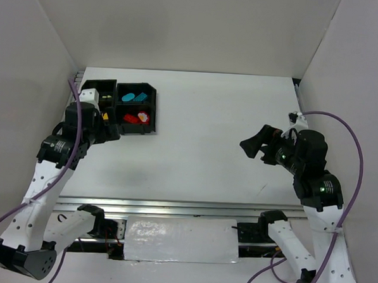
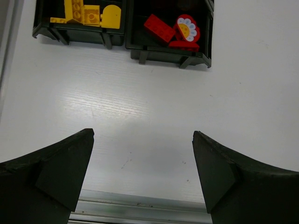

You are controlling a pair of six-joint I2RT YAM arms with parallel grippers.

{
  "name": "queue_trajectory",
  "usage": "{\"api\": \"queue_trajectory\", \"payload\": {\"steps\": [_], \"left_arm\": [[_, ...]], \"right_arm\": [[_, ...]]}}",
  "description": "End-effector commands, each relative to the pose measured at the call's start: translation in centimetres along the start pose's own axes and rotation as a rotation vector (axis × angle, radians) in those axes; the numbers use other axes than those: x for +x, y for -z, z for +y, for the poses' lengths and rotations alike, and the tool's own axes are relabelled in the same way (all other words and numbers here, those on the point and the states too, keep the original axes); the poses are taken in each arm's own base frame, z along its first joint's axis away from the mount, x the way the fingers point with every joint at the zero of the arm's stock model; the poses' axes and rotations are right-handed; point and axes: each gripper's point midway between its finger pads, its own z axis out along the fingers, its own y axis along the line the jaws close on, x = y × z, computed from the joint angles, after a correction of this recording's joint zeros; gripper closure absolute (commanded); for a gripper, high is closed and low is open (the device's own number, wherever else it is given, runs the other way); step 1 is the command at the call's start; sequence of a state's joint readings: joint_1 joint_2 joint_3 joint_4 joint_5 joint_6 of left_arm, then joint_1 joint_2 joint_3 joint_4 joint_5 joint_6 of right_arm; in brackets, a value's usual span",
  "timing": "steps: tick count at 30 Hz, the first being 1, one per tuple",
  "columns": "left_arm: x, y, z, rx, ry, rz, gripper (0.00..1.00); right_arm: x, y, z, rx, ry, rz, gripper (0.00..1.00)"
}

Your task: Sort the legos into containers by color

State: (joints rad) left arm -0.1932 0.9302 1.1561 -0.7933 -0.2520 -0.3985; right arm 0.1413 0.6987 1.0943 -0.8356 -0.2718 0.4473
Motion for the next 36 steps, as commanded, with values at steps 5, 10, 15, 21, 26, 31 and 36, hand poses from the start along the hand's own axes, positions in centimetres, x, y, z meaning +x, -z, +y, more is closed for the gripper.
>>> {"api": "queue_trajectory", "payload": {"steps": [5, 10, 15, 21, 26, 31, 36], "left_arm": [[-4.6, 4.6, 3.6, -0.167, 0.058, -0.197, 0.01], [-7.6, 10.0, 4.9, -0.173, 0.073, -0.345, 0.0], [-7.3, 12.2, 5.1, -0.136, 0.109, -0.392, 0.0], [-4.5, 12.7, 5.9, -0.102, 0.142, -0.44, 0.0], [-2.4, 12.3, 6.1, -0.083, 0.158, -0.43, 0.0], [-1.9, 12.3, 5.8, -0.057, 0.151, -0.413, 0.0], [-1.6, 12.3, 5.8, -0.061, 0.129, -0.403, 0.0]], "right_arm": [[-2.6, 2.8, 1.3, 0.009, 0.086, -0.121, 0.0], [-4.8, 6.2, 0.7, 0.088, 0.122, -0.27, 0.0], [-4.9, 8.7, -0.1, 0.117, 0.146, -0.341, 0.0], [-3.2, 10.7, -1.2, 0.092, 0.139, -0.408, 0.0], [-2.2, 11.4, -0.5, 0.031, 0.15, -0.386, 0.0], [-2.3, 11.3, 0.1, 0.012, 0.145, -0.37, 0.0], [-2.3, 10.4, 0.5, 0.01, 0.139, -0.333, 0.0]]}}
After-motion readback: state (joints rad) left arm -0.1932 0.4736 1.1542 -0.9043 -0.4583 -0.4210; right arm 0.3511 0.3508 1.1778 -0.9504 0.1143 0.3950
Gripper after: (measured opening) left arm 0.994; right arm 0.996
